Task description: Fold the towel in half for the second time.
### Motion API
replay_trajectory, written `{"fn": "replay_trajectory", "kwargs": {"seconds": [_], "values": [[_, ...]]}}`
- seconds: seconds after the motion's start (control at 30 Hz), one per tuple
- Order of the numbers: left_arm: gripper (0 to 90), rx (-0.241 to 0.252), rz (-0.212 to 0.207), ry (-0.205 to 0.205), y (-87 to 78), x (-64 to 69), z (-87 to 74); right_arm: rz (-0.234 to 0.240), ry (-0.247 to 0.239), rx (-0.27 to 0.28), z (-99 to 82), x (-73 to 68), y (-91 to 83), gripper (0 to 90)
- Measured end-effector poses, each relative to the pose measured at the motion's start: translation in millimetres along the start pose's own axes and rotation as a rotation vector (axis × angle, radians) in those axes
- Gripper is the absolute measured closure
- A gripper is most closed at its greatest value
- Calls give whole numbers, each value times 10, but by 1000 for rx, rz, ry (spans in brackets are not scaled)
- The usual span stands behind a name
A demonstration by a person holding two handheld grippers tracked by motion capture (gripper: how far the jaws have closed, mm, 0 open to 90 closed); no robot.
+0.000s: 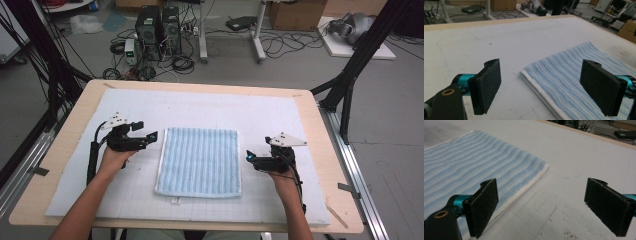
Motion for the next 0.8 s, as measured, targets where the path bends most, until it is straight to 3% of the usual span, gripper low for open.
{"fn": "replay_trajectory", "kwargs": {"seconds": [0.1,0.23,0.4,0.57,0.8], "values": [[190,-30,42,-2,72,-52,36,5,10,-3,-6,16,7,113],[208,-54,58,1,184,-102,120,10,3,-14,-14,0,22,113],[224,-103,36,23,363,-118,170,15,4,-24,-21,-25,39,113],[289,-184,5,57,547,-99,113,19,11,-33,-33,-32,47,113],[351,-233,-1,51,663,-106,-7,19,10,-33,-34,-32,39,113]]}}
Point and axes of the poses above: each handheld gripper's, and its own axes: y roughly forward along the jaws, z roughly out of its top, x roughly to its right, the point moved 2 cm from there along y, roughly forward along the jaws, and after that the axes turned 14 degrees about y, right-handed, at the moved point
